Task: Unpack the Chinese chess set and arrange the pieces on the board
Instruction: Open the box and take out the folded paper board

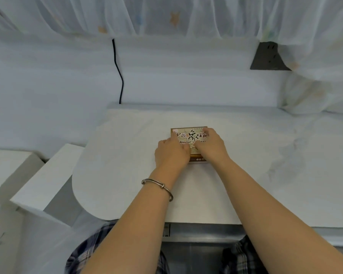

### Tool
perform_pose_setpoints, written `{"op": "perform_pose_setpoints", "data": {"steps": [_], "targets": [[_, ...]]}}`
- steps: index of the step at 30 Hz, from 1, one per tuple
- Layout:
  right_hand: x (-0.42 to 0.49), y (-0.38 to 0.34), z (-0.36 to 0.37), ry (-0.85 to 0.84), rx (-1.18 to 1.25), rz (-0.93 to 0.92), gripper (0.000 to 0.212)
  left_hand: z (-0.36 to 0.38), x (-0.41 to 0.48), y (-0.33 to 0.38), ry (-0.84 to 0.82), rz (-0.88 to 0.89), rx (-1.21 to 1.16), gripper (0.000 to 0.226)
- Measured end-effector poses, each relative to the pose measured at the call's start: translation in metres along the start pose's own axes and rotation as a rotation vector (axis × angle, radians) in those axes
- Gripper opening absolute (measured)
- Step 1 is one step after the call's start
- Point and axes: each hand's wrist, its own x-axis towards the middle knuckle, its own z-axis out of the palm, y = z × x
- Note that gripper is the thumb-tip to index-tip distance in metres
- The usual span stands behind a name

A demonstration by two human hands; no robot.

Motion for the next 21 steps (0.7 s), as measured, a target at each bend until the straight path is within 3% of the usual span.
{"op": "perform_pose_setpoints", "data": {"steps": [9,13,21], "targets": [[0.027,-0.012,-0.001,-0.019,0.257,-0.022,0.059,-0.018,0.027,0.004,-0.051,-0.089,-0.152,0.047],[0.031,-0.016,-0.001,-0.067,0.32,-0.059,0.058,-0.028,0.033,-0.001,-0.116,-0.096,-0.243,0.062],[0.027,-0.016,-0.008,-0.194,0.509,-0.062,0.042,-0.03,0.033,0.002,-0.107,-0.066,-0.315,0.068]]}}
